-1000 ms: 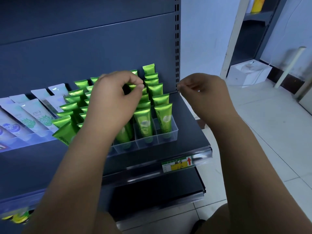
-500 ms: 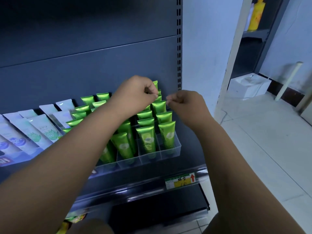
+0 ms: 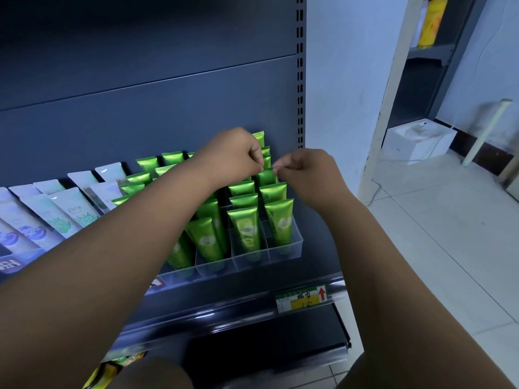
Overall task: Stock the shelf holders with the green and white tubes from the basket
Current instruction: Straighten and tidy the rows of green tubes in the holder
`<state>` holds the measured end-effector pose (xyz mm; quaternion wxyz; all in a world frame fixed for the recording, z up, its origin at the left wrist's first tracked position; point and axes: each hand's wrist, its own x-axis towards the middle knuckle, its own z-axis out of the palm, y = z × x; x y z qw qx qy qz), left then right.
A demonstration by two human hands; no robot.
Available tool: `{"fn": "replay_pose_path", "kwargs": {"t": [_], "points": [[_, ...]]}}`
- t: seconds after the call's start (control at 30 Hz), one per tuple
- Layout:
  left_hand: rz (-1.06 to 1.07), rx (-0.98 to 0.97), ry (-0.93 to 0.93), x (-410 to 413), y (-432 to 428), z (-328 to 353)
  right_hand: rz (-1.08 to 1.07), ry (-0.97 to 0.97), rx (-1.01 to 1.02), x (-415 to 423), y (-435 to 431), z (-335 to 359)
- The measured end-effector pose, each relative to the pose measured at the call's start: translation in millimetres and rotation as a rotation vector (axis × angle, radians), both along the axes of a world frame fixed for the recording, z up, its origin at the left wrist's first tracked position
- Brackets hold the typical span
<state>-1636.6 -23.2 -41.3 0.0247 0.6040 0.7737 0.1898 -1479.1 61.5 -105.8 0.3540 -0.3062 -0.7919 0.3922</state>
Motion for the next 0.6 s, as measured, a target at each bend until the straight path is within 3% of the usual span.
{"fn": "replay_pose_path", "kwargs": {"t": [0.2,0.6], "points": [[-0.004,0.007,0.084,4.6,3.5,-2.6,-0.022,0.019,-0.002,0.2,3.7,-1.9],[0.026,0.043,0.061,1.3,-2.0,-7.6,-0.007,0.016,0.004,0.9,4.9,-0.9]]}}
